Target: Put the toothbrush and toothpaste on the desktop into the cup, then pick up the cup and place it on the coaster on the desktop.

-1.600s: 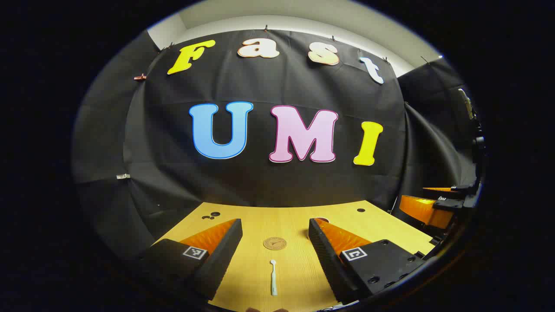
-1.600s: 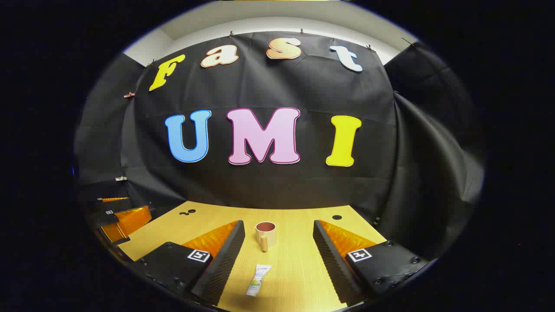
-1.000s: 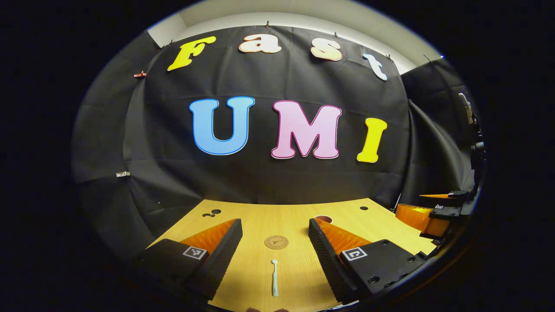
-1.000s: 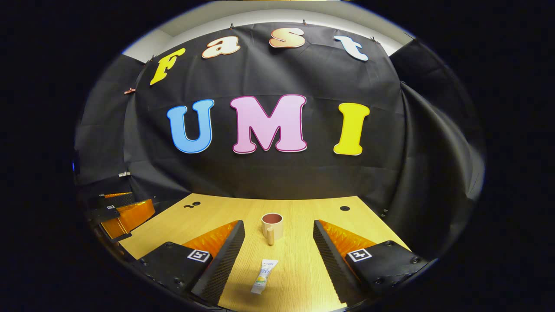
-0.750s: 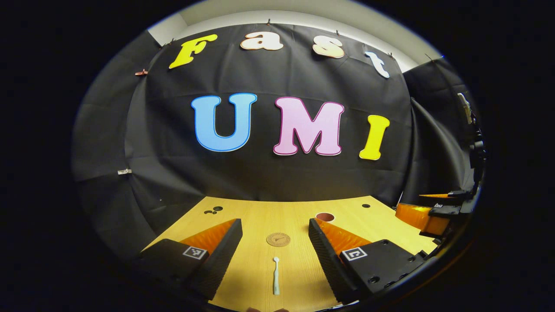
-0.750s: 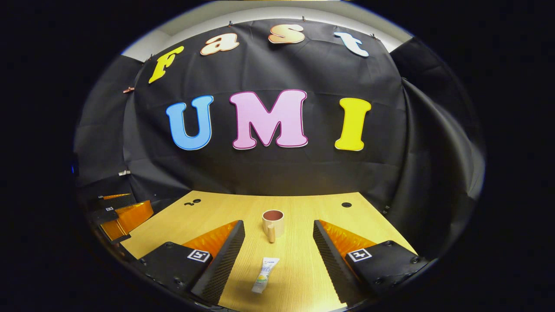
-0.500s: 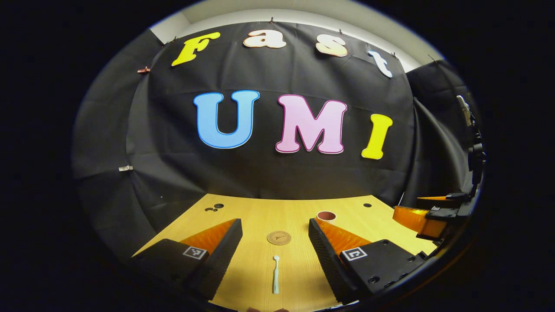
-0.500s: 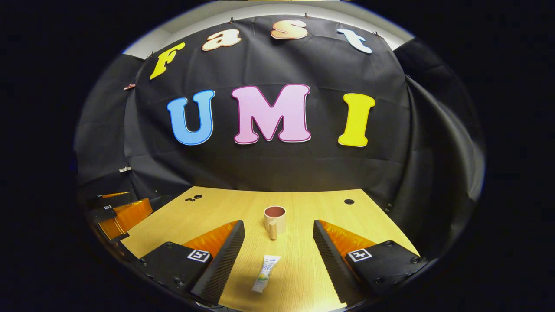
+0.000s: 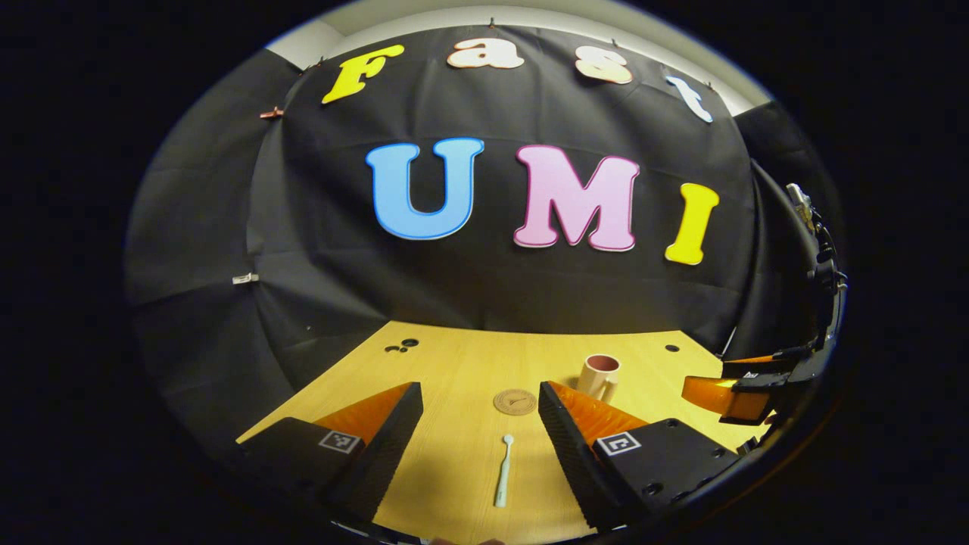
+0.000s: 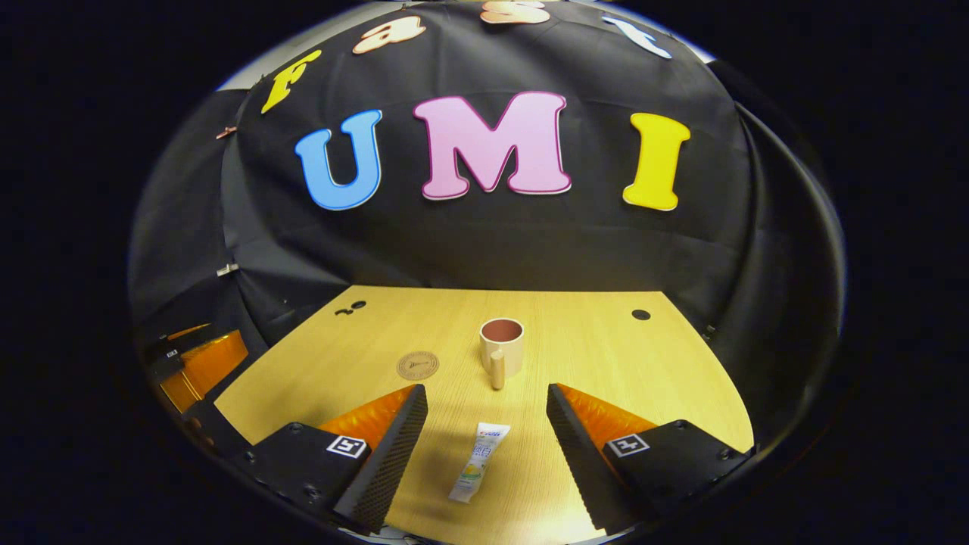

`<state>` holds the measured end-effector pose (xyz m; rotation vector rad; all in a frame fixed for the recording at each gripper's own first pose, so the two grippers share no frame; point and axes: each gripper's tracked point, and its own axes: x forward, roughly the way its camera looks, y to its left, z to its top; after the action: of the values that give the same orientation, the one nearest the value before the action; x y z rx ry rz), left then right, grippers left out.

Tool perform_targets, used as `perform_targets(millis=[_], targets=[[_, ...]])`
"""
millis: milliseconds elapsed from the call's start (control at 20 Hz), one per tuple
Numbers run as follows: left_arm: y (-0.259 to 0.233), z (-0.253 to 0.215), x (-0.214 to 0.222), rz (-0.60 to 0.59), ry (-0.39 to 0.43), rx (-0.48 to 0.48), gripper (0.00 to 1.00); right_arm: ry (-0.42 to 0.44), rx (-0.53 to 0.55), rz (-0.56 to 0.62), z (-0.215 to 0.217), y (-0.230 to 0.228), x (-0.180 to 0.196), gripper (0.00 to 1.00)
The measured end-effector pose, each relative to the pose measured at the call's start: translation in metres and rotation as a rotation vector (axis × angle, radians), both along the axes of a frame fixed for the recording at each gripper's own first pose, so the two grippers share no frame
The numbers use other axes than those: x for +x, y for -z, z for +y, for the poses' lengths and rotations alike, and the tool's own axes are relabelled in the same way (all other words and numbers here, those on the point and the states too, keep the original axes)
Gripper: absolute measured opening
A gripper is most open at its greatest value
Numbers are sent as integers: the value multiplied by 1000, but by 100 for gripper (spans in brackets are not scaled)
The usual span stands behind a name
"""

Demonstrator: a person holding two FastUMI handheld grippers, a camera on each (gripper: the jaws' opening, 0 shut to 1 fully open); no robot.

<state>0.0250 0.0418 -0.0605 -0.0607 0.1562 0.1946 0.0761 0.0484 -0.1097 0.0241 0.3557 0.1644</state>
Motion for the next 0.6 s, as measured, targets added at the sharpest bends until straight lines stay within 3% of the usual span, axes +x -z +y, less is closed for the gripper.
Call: perform_targets(millis=[600], targets=[[72, 29, 5, 223, -161, -75, 98, -69, -9, 345, 10, 114, 21, 97]])
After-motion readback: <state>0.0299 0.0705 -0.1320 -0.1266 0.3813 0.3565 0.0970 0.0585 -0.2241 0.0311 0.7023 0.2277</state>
